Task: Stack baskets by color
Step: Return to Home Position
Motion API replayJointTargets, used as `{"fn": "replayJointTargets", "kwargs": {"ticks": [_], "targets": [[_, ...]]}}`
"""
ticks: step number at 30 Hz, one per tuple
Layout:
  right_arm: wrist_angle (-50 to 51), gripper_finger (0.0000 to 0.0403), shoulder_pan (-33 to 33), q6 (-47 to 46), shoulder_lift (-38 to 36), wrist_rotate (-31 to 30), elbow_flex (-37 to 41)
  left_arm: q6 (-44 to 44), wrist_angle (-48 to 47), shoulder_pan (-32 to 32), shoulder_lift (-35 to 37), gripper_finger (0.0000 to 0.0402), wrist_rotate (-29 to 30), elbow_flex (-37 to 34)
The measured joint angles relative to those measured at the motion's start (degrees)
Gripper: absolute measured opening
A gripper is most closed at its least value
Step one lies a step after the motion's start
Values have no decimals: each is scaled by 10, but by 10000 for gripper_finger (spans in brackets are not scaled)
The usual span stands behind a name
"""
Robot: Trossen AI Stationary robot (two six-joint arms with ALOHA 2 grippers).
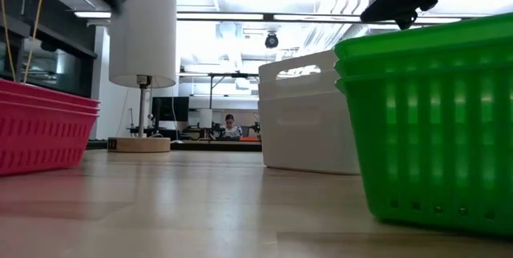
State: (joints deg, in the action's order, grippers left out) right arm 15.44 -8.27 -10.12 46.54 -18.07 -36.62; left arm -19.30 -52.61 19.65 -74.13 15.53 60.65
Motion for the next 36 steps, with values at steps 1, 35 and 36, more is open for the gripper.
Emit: {"fn": "replayJointTargets", "kwargs": {"ticks": [1, 35, 36], "targets": [[0, 0, 0, 0, 0, 2, 0, 24, 20, -4, 18, 0, 1, 5], [-6, 0, 0, -3, 29, 20, 0, 98, 285, -20, 349, 0, -14, -180], [-6, 0, 0, -3, 29, 20, 0, 98, 285, -20, 349, 0, -14, -180]]}}
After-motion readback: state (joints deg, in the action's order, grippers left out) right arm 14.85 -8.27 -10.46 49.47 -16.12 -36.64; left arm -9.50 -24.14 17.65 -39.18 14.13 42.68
